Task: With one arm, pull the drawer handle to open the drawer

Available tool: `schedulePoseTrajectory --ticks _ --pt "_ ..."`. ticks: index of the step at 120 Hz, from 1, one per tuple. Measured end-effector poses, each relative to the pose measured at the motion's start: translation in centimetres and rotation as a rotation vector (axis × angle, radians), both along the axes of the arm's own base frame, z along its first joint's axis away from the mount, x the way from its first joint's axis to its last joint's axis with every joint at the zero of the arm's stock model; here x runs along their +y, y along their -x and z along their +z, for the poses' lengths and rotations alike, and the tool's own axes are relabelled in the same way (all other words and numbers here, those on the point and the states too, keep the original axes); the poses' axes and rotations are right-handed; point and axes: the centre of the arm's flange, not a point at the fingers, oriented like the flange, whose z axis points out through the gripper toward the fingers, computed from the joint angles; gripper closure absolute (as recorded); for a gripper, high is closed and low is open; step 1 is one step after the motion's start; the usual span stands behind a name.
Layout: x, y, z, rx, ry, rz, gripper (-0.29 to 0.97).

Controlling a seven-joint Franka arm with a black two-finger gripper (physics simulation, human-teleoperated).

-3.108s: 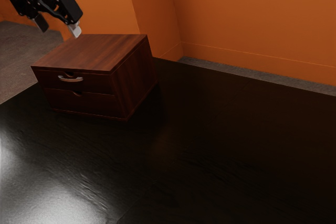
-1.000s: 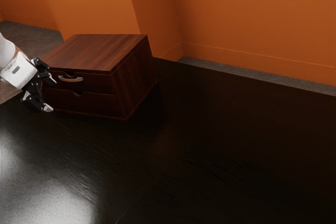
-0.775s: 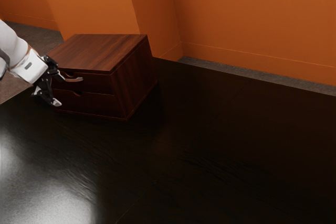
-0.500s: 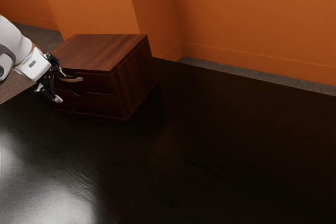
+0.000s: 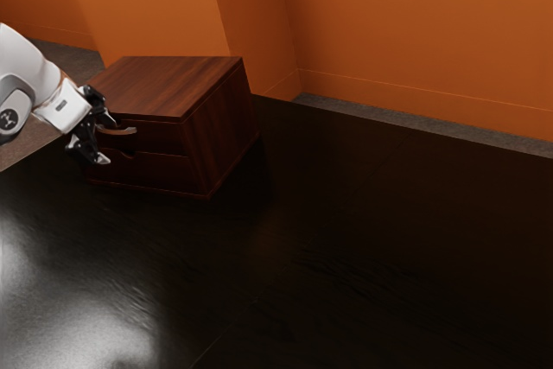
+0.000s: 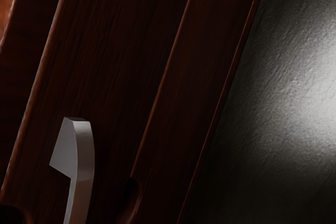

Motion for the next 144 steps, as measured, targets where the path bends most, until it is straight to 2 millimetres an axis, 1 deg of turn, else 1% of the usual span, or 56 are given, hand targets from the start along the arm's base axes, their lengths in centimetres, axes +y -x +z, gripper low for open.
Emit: schedulePoseTrajectory --ticks 4,17,19,27,51,67,84,106,118,130,138,144 --pt "0.2 0.0 0.0 -0.007 -0.003 0.0 0.0" --pt "0.9 -0.9 -1.9 0.0 -0.006 0.002 0.0" --pt "1.0 -1.0 -2.0 0.0 -0.007 0.003 -0.02" --pt "1.2 -1.4 -2.5 -0.003 -0.01 0.003 -0.01" --pt "1.4 -1.6 -2.7 -0.016 -0.013 0.001 0.06" --pt "1.4 -1.6 -2.7 -0.021 -0.011 0.0 0.05" --pt "1.6 -1.3 -2.7 -0.017 -0.018 0.003 0.08" --pt "1.9 -0.7 -3.1 -0.006 -0.021 0.011 0.04" --pt "2.1 -0.2 -3.4 0.004 -0.022 0.015 -0.02" --pt "1.8 0.2 -3.3 0.004 -0.018 0.014 0.0" --pt "1.6 0.8 -3.0 0.0 -0.016 0.013 0.03" --pt "1.4 0.9 -3.1 0.001 -0.011 0.011 0.01"
